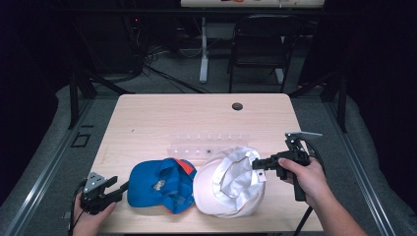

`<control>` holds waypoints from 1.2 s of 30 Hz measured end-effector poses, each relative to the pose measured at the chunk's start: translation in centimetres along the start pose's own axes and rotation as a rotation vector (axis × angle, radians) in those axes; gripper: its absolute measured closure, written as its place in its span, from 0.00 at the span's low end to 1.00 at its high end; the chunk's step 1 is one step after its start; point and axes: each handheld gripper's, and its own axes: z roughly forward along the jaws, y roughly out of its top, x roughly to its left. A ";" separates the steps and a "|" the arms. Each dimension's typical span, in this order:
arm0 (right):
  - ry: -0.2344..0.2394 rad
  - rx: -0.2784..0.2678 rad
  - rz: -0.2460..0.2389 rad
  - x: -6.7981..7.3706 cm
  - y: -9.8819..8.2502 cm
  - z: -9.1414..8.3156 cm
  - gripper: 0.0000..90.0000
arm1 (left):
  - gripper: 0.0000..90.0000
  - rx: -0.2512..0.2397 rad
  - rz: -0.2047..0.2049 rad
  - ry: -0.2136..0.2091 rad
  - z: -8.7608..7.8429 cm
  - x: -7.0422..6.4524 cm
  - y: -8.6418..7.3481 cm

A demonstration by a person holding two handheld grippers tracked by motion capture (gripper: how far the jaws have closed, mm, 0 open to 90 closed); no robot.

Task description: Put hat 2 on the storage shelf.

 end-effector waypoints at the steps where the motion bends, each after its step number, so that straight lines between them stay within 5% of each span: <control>1: 0.005 0.010 -0.007 0.2 0.1 -0.1 0.91 | 0.54 0.000 0.000 0.000 0.0 0.0 0.0; 14: 0.111 -0.018 -0.016 3.4 0.3 -1.3 0.91 | 0.54 -0.006 0.001 -0.004 0.0 -0.1 -0.1; 24: 0.147 -0.082 0.011 4.0 1.2 -3.1 0.91 | 0.54 -0.002 0.013 -0.009 -0.1 -0.3 -0.2; 36: 0.231 -0.134 0.023 5.9 3.0 -2.9 0.91 | 0.54 -0.003 0.040 -0.023 0.0 -1.1 -0.1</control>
